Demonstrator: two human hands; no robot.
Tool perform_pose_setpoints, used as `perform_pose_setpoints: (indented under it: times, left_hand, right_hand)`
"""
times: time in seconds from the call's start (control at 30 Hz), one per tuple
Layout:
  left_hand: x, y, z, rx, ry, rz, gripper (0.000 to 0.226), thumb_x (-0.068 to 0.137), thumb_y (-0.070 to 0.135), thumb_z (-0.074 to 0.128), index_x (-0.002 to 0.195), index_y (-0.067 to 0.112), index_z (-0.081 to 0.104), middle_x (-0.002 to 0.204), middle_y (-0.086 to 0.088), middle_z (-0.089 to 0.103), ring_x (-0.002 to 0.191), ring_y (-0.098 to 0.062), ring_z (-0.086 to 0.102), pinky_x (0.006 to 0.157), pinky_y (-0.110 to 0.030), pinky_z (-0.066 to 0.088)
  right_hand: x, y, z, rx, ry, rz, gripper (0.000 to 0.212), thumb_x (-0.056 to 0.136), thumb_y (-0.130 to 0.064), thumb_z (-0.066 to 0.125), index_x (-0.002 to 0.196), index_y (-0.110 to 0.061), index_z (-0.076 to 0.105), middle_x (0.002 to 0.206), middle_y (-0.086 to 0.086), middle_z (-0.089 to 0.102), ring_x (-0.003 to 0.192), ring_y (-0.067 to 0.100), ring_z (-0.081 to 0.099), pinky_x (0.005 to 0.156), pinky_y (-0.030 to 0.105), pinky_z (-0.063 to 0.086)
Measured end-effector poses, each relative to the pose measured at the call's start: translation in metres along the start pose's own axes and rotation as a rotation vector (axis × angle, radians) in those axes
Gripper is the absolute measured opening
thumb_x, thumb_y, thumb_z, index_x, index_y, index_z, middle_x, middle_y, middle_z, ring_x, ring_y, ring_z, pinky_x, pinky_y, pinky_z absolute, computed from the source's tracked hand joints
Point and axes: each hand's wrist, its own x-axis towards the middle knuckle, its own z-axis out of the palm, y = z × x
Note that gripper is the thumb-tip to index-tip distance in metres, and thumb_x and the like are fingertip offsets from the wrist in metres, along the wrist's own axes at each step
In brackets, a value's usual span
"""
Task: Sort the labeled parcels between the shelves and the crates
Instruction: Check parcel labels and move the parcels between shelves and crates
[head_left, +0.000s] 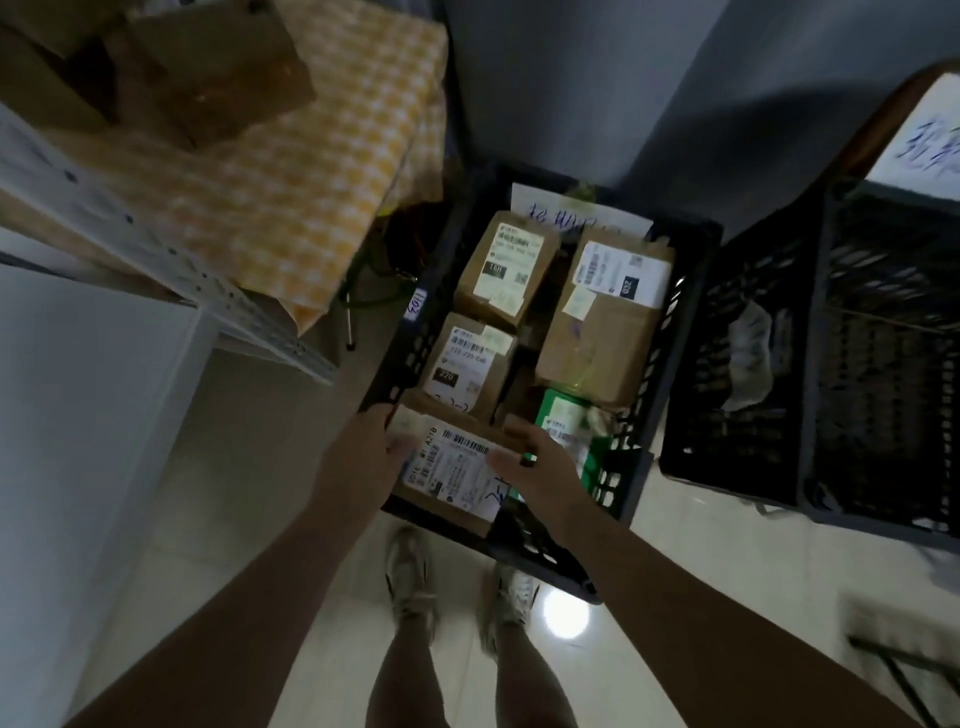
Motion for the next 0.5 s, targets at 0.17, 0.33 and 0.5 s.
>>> perform_pose_setpoints:
  times: [0.17,0.33,0.5]
  left_hand:
    - [0.022,-0.016,0.021,0.107,-0.078,0.013,0.052,0.093,0.021,0.057,0.140,0.014,0.035,0.123,-0.012,0.050,0.106,-0.030,0.055,0.088,-0.046,0.048]
    - [0.034,-0.029,0.034,0.146,-0.119,-0.026,0.058,0.095,0.020,0.053,0.145,0.014,0.024,0.124,-0.016,0.051,0.104,-0.031,0.056,0.085,-0.046,0.048]
    - [0.034,-0.037,0.025,0.141,-0.059,0.099,0.063,0.093,0.027,0.057,0.147,0.018,0.026,0.120,-0.013,0.057,0.102,-0.029,0.059,0.081,-0.037,0.049]
  right_hand:
    - [0.025,0.025,0.024,-0.001,0.138,0.067,0.030,0.087,-0.018,0.068,0.113,-0.021,0.053,0.092,-0.012,0.061,0.080,0.001,0.059,0.061,0.013,0.050]
    - [0.039,0.037,0.032,-0.074,0.156,0.065,0.037,0.086,-0.024,0.069,0.121,-0.017,0.057,0.105,0.000,0.066,0.093,0.018,0.066,0.079,0.042,0.058]
    - [0.039,0.043,0.028,-0.125,0.171,-0.003,0.021,0.088,-0.035,0.065,0.107,-0.032,0.057,0.098,-0.006,0.067,0.090,0.018,0.067,0.076,0.045,0.058]
